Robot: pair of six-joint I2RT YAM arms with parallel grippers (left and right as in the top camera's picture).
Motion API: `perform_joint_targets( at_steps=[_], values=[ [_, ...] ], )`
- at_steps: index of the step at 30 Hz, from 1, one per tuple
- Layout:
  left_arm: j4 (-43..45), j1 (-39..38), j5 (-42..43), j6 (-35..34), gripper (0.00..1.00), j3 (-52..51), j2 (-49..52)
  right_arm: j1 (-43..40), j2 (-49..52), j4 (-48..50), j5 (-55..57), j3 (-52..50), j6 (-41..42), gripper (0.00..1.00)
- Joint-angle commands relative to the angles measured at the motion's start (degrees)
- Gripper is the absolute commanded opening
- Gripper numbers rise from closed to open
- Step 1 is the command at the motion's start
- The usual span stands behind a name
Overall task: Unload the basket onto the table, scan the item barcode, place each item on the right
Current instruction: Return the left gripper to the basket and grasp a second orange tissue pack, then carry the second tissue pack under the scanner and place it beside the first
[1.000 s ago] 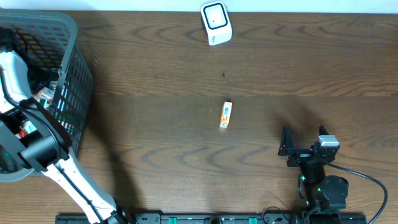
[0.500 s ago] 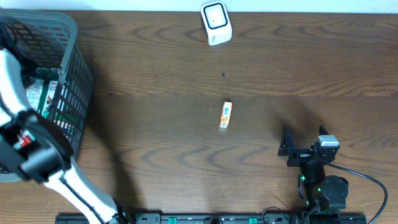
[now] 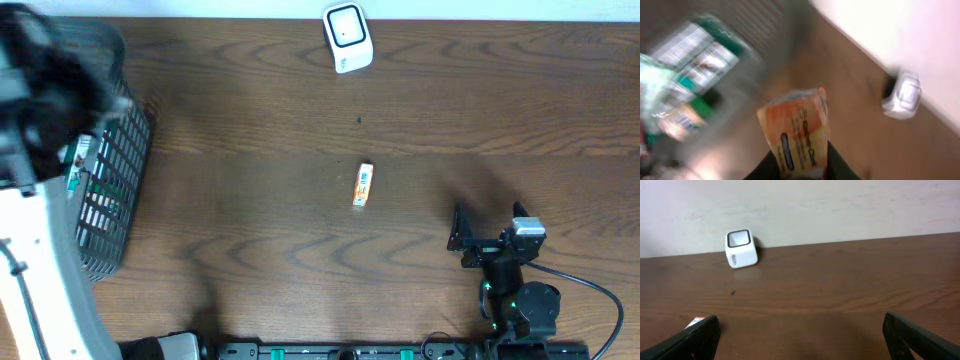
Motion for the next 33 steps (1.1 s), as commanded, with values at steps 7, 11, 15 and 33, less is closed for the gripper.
perform_joint_targets(
  at_steps=[7,11,15,33],
  values=[
    [3.3,-26.4,0.6,6.3,0.24,-14.7,6.5,0.5,-0.2,-0.2,-0.2,-0.1,0.8,0.99],
    [9.8,-32.7,0.6,6.3,0.24,-20.8,10.8,0.5,-0.2,-0.2,-0.2,-0.1,0.9,0.99],
    [14.6,-37.4,-3.6,6.3,0.24,-22.7,16.9,0.5,-0.2,-0.2,-0.2,-0.1,0.8,0.99],
    [24.2,-44.7,-8.3,6.3,0.28,-22.8,34.4,0.5,-0.2,-0.2,-0.2,-0.1,0.8,0.99]
  ],
)
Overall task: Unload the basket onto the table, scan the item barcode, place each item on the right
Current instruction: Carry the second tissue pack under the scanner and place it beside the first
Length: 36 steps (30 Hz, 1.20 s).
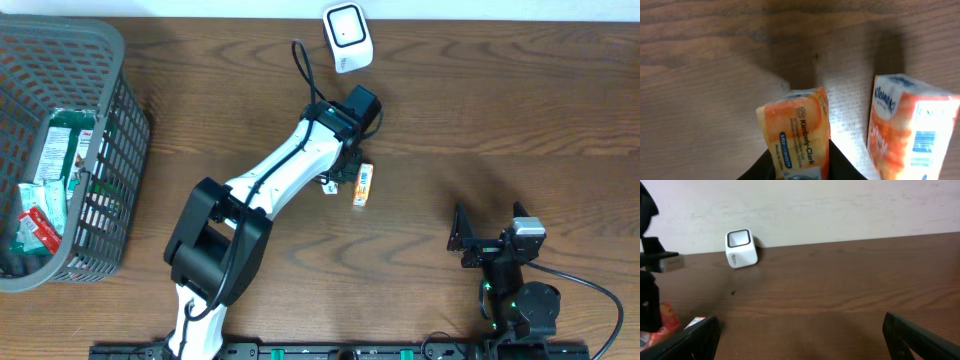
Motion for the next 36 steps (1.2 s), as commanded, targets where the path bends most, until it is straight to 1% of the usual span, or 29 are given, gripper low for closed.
perform_joint_targets(
  at_steps=[1,8,14,21,24,26,29,36],
  values=[
    [0.5,-0.2,-1.7,0.5,0.28,-0.2,1.3,0.5,-0.2,-0.2,-0.2,-0.1,0.8,0.99],
    [0.9,-0.6,-1.6,0.2,0.29,-1.4,1.4,0.5,-0.2,-0.2,-0.2,-0.1,0.8,0.99],
    [4.8,-1.5,-1.7,0.3,0.29,-4.9,1.4,0.5,-0.2,-0.2,-0.2,-0.1,0.8,0.99],
    [6.3,-1.6,-1.6,0.3,0.3,-5.1,1.4,0.5,-0.2,-0.2,-0.2,-0.1,0.8,0.99],
    [6.3,-1.6,-1.6,0.3,0.34,-5.1,1.4,0.5,-0.2,-0.2,-0.2,-0.1,0.8,0.99],
    [6.3,-1.6,-1.6,0.3,0.44,-5.1,1.4,0.5,-0.2,-0.2,-0.2,-0.1,0.8,0.99],
    [6.3,-1.6,-1.6,0.3,0.53,-5.1,1.4,0.5,-0.2,-0.2,-0.2,-0.1,0.8,0.99],
    [6.3,-1.5,-1.7,0.3,0.6,-3.5,-0.7,0.5,-0.2,-0.2,-0.2,-0.1,0.8,0.99]
  ],
)
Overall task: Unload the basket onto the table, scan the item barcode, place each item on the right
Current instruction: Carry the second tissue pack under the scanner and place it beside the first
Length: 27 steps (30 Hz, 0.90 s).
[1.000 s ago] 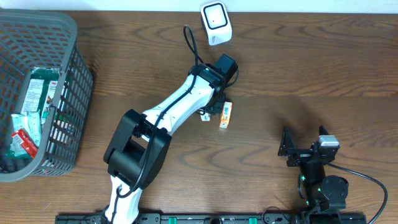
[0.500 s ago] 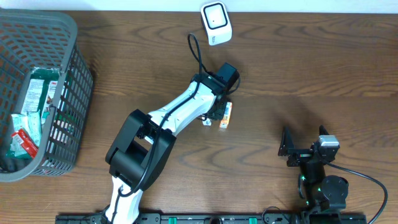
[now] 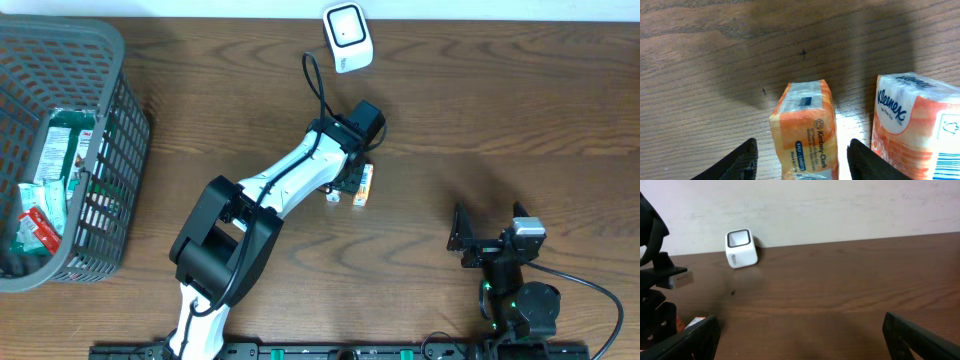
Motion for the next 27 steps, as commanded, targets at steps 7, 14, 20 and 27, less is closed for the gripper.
perform_joint_targets(
  at_steps=[7,14,20,27],
  values=[
    [-0.3,1.7,-6.2,0.2,0.64,2.7,-11.9,0.5,-0.2,-0.2,-0.2,-0.1,0.8,0.99],
    [-1.7,8.3,-15.2,0.1,0.64,2.7,-31.1,0.5,-0.2,-0.2,-0.2,-0.1,0.8,0.99],
    [-3.0,23.5,-16.6,-1.7,0.64,2.7,-44.9,0.5,-0.2,-0.2,-0.2,-0.1,0.8,0.99],
    [-7.4,45.7,-16.6,-8.2,0.65,2.7,-49.9,0.5,-0.2,-0.2,-0.2,-0.1,0.8,0.99]
  ],
)
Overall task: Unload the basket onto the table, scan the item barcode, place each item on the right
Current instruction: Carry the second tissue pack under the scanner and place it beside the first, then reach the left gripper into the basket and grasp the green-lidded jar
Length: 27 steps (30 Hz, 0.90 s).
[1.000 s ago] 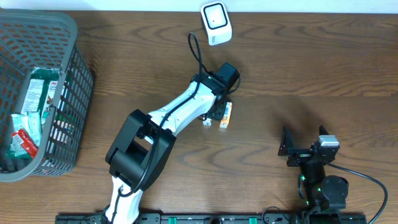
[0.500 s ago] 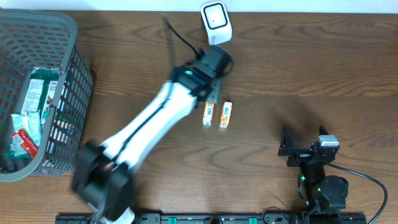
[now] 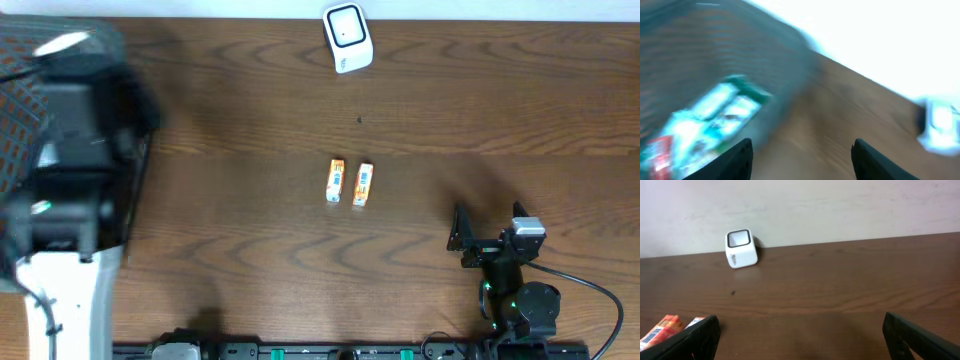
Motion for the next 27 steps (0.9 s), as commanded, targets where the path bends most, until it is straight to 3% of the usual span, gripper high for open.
perform_joint_targets(
  at_steps=[1,10,13,15,18,21,27],
  values=[
    [-2.7,10.2,-0.6,-7.3,0.65,0.7,-0.2,0.5,-0.2,-0.2,-0.2,-0.1,0.8,0.99],
    [-9.0,26.5,1.3,-6.8,0.65,0.7,7.7,0.5,-0.2,-0.2,-0.2,-0.1,0.8,0.99],
    [-10.3,28.5,1.3,1.5,0.66,0.7,12.6,0.5,-0.2,-0.2,-0.2,-0.1,0.8,0.99],
    [-10.6,28.5,2.2,4.7,0.77,0.7,14.7,0.5,-0.2,-0.2,-0.2,-0.1,0.8,0.99],
    [-11.1,28.5,8.2,13.4,0.79,0.7,17.9,0.5,-0.2,-0.2,-0.2,-0.1,0.8,0.99],
    [-13.0,28.5,11.0,19.0,0.89,0.7,21.2,0.5,-0.2,-0.2,-0.2,-0.1,0.8,0.99],
    [-14.3,28.5,11.4,23.9,0.92,0.7,25.6,0.5,-0.2,-0.2,-0.2,-0.1,0.8,0.99]
  ],
)
